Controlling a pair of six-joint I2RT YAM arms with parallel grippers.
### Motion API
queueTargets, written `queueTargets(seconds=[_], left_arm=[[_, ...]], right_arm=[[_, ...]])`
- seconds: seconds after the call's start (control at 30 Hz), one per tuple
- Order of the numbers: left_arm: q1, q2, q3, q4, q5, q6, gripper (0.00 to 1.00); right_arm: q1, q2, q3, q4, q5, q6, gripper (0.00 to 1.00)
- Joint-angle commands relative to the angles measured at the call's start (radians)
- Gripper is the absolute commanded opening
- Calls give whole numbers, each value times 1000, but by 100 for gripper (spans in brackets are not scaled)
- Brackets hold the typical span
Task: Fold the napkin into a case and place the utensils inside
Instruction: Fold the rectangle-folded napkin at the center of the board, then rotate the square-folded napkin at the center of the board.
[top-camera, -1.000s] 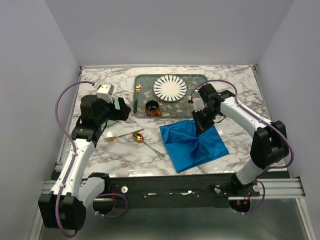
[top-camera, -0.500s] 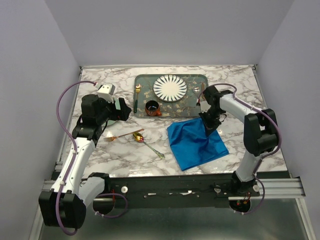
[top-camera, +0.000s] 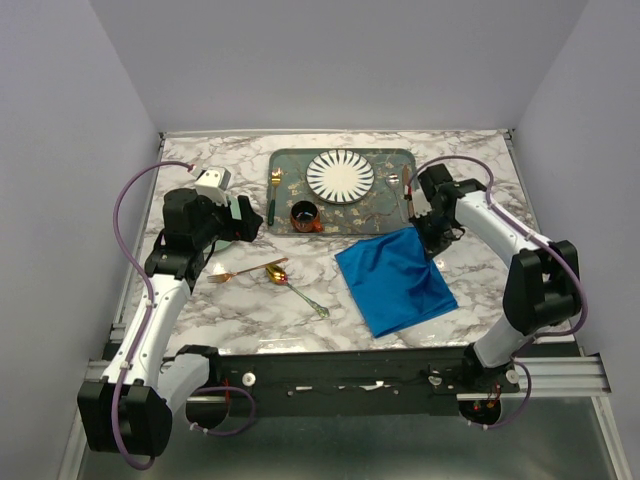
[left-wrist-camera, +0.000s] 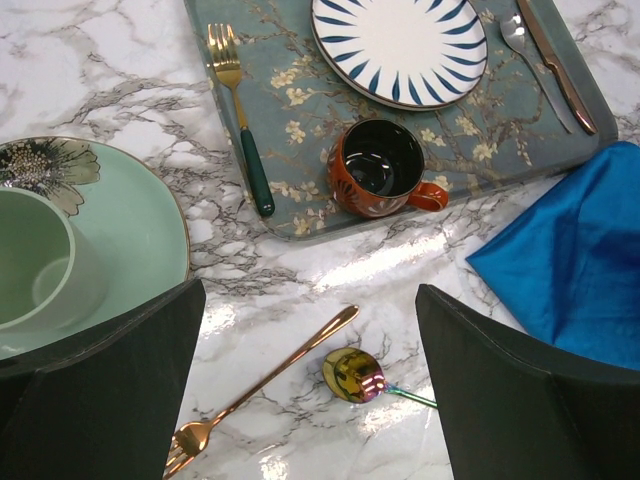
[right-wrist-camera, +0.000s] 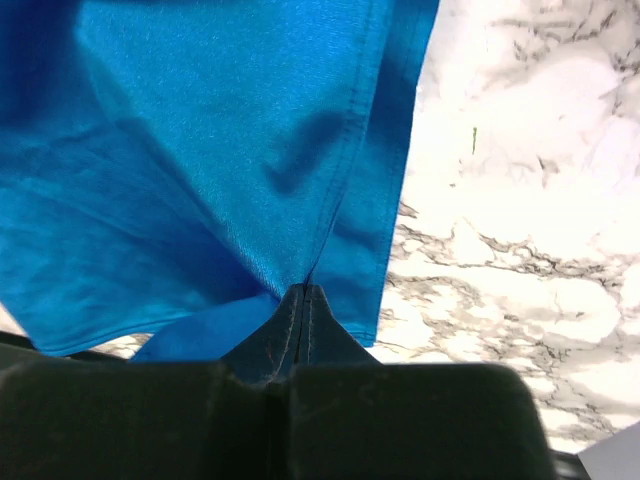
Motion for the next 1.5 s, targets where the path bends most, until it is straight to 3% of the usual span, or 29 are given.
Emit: queueTargets(seconds=[0.0, 0.33, 0.47, 0.5, 0.57, 0.6, 0.7, 0.9, 1.03, 1.47], left_arm=[[4, 5, 18, -3, 27, 12, 99], [4, 1, 12, -18, 35, 17, 99], [4, -8, 3, -19, 43, 20, 99], [4, -12, 1, -22, 49, 23, 99], [4, -21, -4, -30, 62, 38, 99], [6, -26, -2, -35, 69, 48, 99], [6, -35, 4, -59, 116, 106, 99], [-34, -9, 22, -170, 224, 273, 99], [-71, -32, 15, -211, 214, 331, 99], [-77, -46, 32, -234, 198, 348, 99]], right_arm=[[-8, 73, -53, 14, 67, -4, 1], [-32, 173, -17, 47, 75, -13, 2], [-55, 153, -2, 30, 19, -20, 20], [-65, 147, 15, 24, 8, -26, 33], [-100, 122, 41, -2, -49, -35, 46], [-112, 111, 53, -10, -69, -50, 59], [-160, 87, 105, -44, -158, -93, 68], [-183, 153, 138, -111, -297, -132, 71], [-183, 209, 76, -95, -342, -127, 65], [-184, 246, -152, 5, -373, -66, 59]])
